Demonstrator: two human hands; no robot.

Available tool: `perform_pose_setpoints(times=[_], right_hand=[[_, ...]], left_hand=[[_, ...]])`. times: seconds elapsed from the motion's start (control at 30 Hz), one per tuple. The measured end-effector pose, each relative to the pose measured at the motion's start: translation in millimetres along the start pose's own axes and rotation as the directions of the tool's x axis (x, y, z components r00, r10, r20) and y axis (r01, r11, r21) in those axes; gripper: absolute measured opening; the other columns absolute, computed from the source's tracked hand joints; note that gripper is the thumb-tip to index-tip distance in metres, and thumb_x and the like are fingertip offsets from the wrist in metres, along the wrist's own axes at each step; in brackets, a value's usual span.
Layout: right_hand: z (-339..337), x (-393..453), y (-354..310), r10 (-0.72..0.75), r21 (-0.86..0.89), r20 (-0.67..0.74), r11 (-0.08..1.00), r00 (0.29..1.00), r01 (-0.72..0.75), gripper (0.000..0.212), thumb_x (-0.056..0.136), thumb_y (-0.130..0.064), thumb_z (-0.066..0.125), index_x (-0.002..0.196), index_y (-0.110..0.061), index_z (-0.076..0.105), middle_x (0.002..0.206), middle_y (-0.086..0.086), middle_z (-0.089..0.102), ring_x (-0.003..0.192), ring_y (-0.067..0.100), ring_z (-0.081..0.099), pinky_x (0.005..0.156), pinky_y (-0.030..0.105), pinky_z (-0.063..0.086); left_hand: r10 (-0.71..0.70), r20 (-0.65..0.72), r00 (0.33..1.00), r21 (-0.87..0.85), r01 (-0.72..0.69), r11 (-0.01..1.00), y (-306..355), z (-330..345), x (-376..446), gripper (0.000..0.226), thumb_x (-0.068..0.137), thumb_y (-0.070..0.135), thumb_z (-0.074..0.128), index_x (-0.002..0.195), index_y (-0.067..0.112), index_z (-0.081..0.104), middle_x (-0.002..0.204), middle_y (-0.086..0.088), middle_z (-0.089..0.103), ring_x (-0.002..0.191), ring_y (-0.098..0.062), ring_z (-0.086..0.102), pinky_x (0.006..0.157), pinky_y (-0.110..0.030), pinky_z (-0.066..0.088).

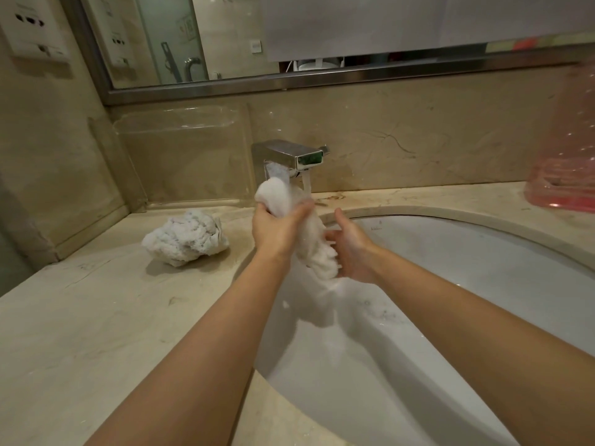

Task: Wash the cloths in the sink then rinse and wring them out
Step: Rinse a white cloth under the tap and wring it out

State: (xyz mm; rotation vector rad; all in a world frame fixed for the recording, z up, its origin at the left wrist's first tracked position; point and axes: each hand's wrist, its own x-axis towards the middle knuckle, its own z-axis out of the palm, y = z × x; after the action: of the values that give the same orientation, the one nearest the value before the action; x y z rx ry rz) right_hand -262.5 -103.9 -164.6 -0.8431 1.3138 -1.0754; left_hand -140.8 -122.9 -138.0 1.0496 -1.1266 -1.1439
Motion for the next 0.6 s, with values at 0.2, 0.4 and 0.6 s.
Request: perform_pose_setpoints(times=[0.2, 0.4, 0.6], right_hand=[[4, -3, -2, -0.051, 0.255, -0.033, 0.965, 0.998, 0.058, 0.066, 0.100, -0.059, 0.016, 0.108, -0.009, 0.057, 0.106, 0.019, 0.065, 0.101, 0.035, 0.063, 0.086, 0.048, 0.051], [-1, 5, -30, -0.315, 0.353, -0.195, 0.861, 0.929, 0.367, 0.058, 0.104, -0.048, 0.019, 0.138, -0.010, 0.047, 0.136, 0.017, 0.053, 0.114, 0.027, 0.056, 0.087, 0.037, 0.050], [3, 6, -76, -0.422, 0.362, -0.164, 0.815, 0.892, 0.453, 0.062, 0.103, -0.050, 0.014, 0.149, -0.014, 0.032, 0.155, 0.011, 0.031, 0.144, 0.026, 0.029, 0.117, 0.042, 0.023]], left_hand=[[-0.112, -0.301, 0.947, -0.167, 0.063, 0.984, 2, -9, 6, 0.081, 0.076, 0.041, 0.078, 0.141, 0.015, 0.038, 0.132, -0.002, 0.054, 0.120, -0.021, 0.053, 0.106, -0.042, 0.042], [-0.210, -0.327, 0.921, -0.341, 0.092, 0.936, 3, -9, 11, 0.074, 0.075, 0.038, 0.080, 0.134, 0.010, 0.045, 0.123, -0.002, 0.061, 0.112, -0.021, 0.060, 0.101, -0.040, 0.048], [-0.209, -0.273, 0.939, -0.351, 0.105, 0.930, 0, -8, 13, 0.071, 0.070, 0.029, 0.084, 0.128, 0.016, 0.046, 0.124, -0.002, 0.060, 0.111, -0.021, 0.060, 0.101, -0.040, 0.048]])
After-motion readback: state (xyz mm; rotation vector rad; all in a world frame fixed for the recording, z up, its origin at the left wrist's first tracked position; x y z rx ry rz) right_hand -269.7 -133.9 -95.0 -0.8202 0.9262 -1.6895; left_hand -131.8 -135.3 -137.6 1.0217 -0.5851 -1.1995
